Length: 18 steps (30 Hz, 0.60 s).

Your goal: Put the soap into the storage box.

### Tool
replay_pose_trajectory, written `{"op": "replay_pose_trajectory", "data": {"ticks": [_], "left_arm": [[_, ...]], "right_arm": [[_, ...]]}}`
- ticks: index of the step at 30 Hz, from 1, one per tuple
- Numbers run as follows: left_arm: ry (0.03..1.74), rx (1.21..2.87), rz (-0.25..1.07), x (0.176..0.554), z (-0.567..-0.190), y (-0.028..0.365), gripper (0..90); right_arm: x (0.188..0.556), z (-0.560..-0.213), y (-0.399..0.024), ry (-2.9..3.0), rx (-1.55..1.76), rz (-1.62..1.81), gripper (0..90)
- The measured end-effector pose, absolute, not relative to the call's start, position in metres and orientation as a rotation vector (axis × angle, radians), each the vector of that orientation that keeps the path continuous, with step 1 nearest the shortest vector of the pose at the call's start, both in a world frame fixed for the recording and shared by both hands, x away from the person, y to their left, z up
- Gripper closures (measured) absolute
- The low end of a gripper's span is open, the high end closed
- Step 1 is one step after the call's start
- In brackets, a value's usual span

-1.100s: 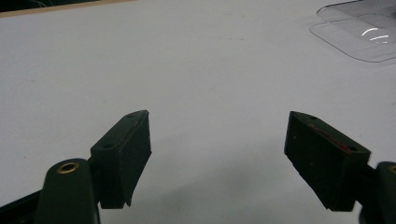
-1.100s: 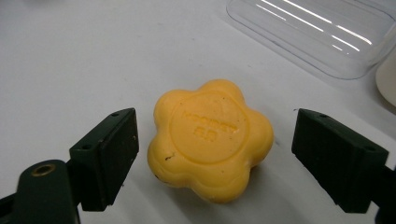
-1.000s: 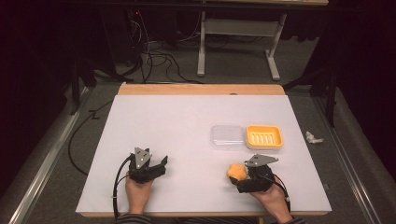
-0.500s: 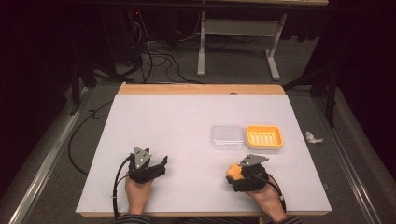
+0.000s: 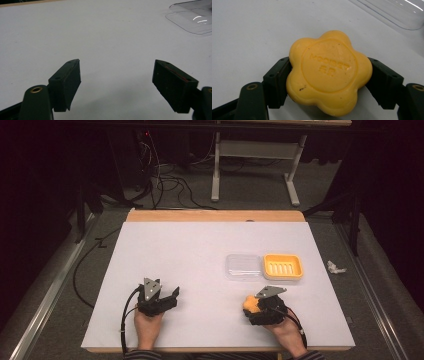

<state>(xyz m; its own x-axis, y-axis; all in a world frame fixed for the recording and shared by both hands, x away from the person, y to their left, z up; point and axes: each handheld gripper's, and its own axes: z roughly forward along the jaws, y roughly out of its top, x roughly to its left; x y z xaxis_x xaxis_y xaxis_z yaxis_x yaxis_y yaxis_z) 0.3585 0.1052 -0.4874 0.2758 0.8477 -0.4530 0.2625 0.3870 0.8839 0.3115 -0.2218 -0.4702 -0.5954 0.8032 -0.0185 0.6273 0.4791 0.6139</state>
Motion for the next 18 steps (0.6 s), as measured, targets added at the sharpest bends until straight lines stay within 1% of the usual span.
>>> {"op": "replay_pose_trajectory", "data": {"ticks": [18], "left_arm": [[1.273, 1.157, 0.54, 0.3586, -0.4875, 0.1054, 23.5]], "right_arm": [[0.3103, -0.467, -0.2255, 2.422, 1.133, 0.877, 27.9]]}}
